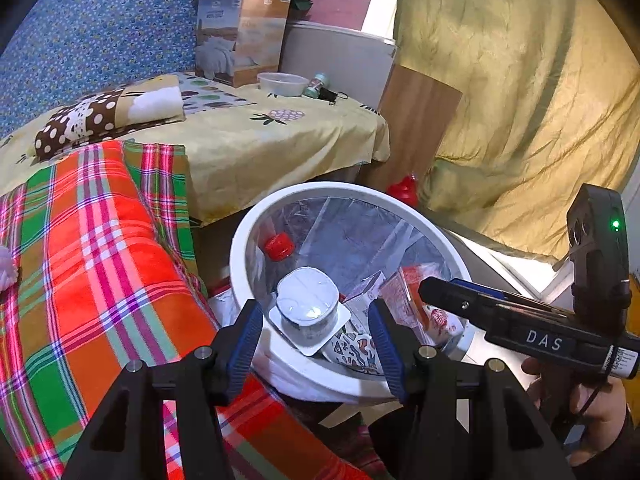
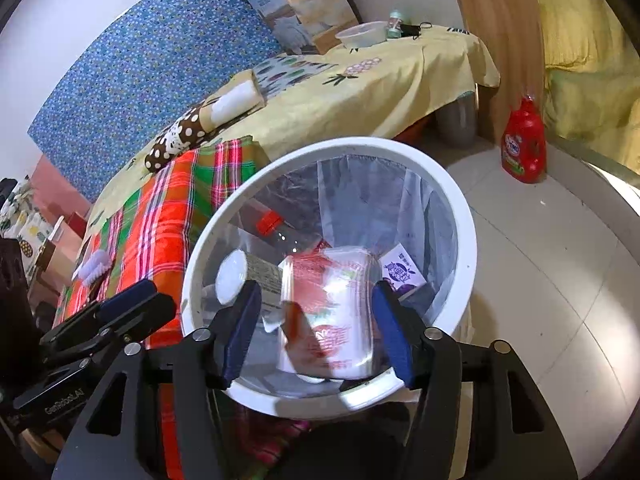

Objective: Collect trash
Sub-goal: 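Open both tools to drop the cup and carton into the bin, then move both tools back over the plaid cloth toward the foam sleeve and wrapper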

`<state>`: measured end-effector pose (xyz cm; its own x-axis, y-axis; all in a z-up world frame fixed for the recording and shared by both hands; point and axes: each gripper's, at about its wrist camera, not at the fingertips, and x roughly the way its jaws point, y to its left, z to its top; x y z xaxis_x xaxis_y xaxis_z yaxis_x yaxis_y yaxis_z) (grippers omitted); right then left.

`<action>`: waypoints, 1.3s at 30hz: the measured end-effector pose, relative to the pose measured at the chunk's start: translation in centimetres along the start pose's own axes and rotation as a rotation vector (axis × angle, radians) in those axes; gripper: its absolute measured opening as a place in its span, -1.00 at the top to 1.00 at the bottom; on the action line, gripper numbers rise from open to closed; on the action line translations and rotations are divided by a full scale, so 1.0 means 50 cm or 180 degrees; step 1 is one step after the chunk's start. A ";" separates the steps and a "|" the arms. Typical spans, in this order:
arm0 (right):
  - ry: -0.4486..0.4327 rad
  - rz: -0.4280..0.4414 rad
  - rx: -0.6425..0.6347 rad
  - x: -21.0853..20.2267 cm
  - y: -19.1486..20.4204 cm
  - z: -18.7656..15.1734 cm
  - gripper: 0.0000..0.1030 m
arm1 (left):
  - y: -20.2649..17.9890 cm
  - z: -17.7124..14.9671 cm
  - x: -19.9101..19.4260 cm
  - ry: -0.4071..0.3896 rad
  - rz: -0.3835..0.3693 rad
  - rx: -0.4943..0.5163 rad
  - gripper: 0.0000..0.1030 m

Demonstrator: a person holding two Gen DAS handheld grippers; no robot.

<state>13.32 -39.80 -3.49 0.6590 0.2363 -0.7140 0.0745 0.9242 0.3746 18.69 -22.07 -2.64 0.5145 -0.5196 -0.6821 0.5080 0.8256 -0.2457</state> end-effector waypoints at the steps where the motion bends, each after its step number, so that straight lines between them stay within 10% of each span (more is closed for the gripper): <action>1: -0.0004 -0.0006 -0.0001 0.001 0.000 0.001 -0.22 | 0.002 -0.001 -0.005 -0.0007 0.0005 -0.0013 -0.06; 39: -0.0091 0.0611 -0.0856 -0.055 0.222 -0.055 -0.22 | 0.152 -0.121 -0.280 -0.0516 0.0633 -0.0625 -0.06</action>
<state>10.26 -29.37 0.97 0.6628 0.4089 -0.6272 -0.2508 0.9106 0.3286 11.19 -7.19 0.87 0.7017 -0.3590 -0.6154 0.2516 0.9330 -0.2574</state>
